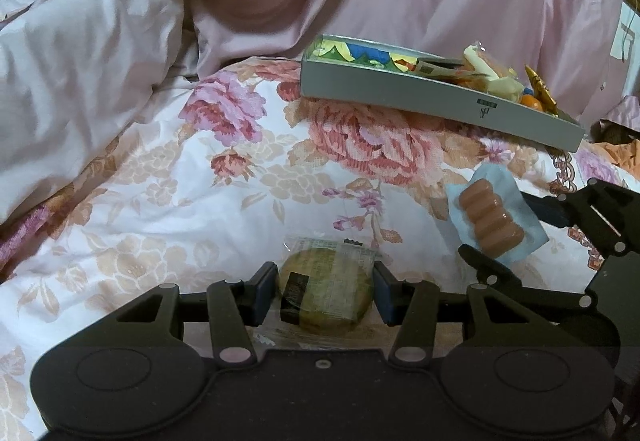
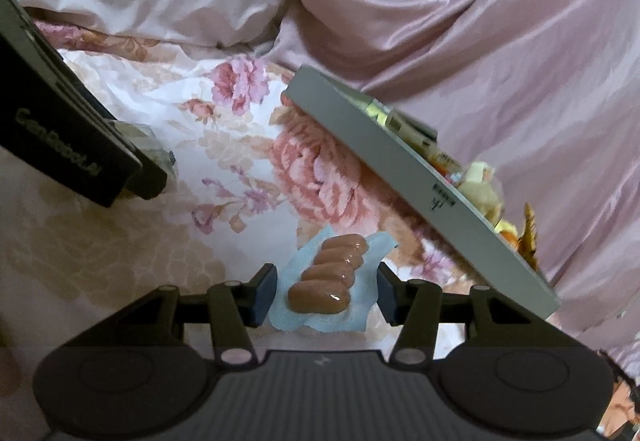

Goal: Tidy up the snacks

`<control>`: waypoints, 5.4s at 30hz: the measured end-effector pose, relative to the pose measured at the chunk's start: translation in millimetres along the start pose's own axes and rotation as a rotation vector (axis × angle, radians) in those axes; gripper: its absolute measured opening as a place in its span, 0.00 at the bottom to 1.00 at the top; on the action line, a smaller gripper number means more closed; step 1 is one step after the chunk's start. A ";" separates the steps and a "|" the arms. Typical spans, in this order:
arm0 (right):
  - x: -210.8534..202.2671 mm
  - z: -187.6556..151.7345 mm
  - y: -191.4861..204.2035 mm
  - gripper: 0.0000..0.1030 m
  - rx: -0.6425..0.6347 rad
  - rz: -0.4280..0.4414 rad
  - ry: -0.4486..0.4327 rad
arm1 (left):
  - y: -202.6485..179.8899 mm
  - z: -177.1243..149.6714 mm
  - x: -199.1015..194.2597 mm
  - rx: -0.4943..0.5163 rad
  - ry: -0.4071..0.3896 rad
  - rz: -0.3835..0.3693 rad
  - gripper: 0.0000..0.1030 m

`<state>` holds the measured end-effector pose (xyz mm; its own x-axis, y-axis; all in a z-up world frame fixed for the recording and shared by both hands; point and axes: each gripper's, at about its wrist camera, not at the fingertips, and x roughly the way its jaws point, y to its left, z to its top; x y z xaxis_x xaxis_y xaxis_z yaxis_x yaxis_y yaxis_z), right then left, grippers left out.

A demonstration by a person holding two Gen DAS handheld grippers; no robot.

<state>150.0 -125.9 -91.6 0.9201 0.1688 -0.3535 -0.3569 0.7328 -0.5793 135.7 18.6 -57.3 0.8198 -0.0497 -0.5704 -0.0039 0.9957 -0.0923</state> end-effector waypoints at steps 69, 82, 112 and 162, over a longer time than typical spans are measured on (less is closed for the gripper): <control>101.4 49.8 -129.2 0.63 0.292 0.039 -0.297 | -54.6 190.2 140.4 -0.189 -0.016 0.110 0.51; 106.3 51.9 -133.6 0.81 0.302 0.042 -0.297 | -53.2 192.8 133.1 -0.226 -0.041 0.101 0.79; 80.6 52.1 -166.6 1.00 0.463 -0.022 -0.372 | -50.5 193.0 89.8 -0.263 -0.217 0.179 0.99; -50.2 8.2 -176.5 1.00 0.727 -0.082 -0.325 | -61.7 123.1 -32.4 -0.198 -0.298 0.242 0.99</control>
<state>168.1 -258.2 34.4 0.9797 0.1975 -0.0342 -0.1948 0.9784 0.0696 179.9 -31.6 67.3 0.9112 0.2367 -0.3372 -0.3020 0.9404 -0.1562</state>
